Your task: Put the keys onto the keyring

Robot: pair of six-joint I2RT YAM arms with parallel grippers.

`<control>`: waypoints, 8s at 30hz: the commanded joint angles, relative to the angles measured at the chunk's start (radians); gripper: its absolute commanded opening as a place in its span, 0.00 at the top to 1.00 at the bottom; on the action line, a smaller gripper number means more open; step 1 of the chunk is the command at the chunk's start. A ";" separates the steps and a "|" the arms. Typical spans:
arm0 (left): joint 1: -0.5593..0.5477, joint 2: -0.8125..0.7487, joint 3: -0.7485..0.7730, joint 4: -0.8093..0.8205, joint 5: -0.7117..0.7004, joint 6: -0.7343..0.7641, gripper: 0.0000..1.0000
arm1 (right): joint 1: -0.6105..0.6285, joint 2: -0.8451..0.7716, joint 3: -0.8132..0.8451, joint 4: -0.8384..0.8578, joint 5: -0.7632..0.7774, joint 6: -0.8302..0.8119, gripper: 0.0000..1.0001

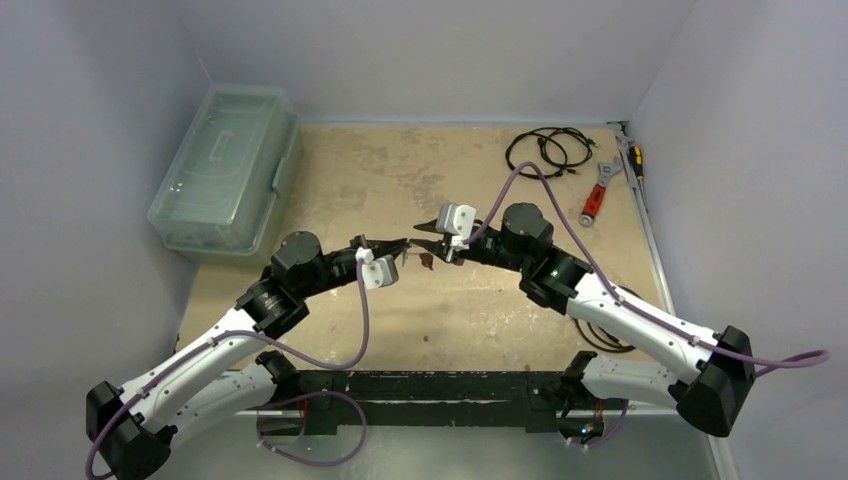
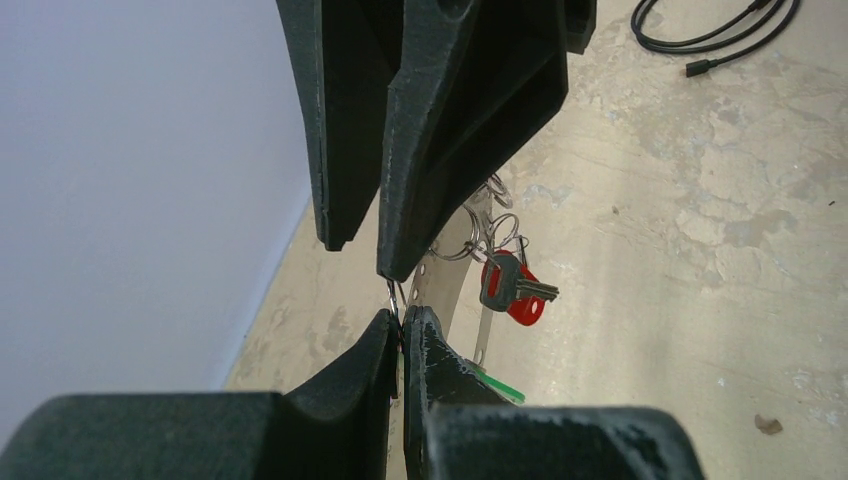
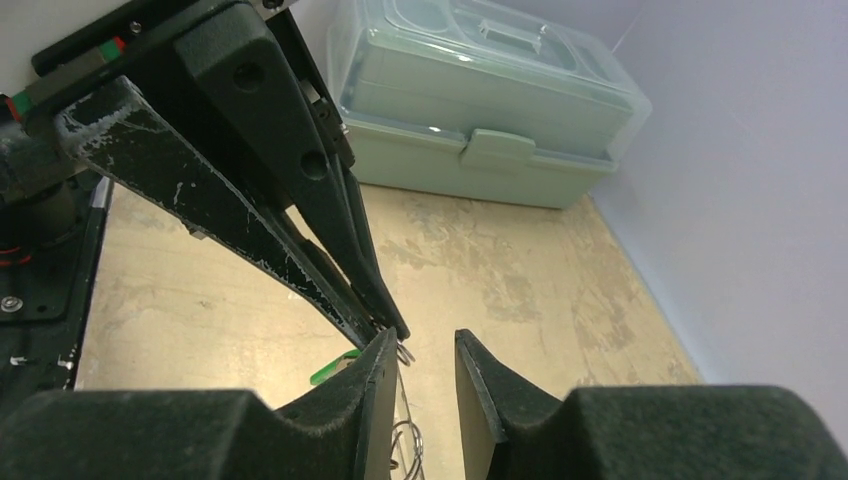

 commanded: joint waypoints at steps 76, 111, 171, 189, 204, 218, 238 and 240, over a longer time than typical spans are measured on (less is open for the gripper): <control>0.010 -0.076 0.031 0.024 0.016 0.040 0.51 | 0.004 -0.190 -0.093 0.145 -0.016 -0.014 1.00; 0.010 0.216 0.204 -0.006 -0.350 -0.439 0.43 | -0.131 0.314 0.032 -0.392 0.557 0.862 0.40; 0.009 0.349 0.331 -0.204 -0.349 -0.466 0.45 | -0.175 0.648 0.121 -0.334 0.303 0.884 0.76; 0.008 0.343 0.331 -0.209 -0.346 -0.457 0.43 | -0.072 0.463 0.074 -0.475 0.514 1.004 0.33; 0.007 0.331 0.328 -0.209 -0.347 -0.454 0.43 | -0.069 0.620 0.119 -0.420 0.456 1.018 0.43; 0.007 0.319 0.325 -0.209 -0.357 -0.445 0.43 | -0.020 0.667 0.148 -0.514 0.488 1.048 0.60; 0.007 0.299 0.319 -0.204 -0.374 -0.437 0.43 | 0.030 0.711 0.237 -0.556 0.606 0.979 1.00; 0.007 0.288 0.315 -0.198 -0.385 -0.436 0.43 | 0.030 0.664 0.234 -0.522 0.610 0.954 1.00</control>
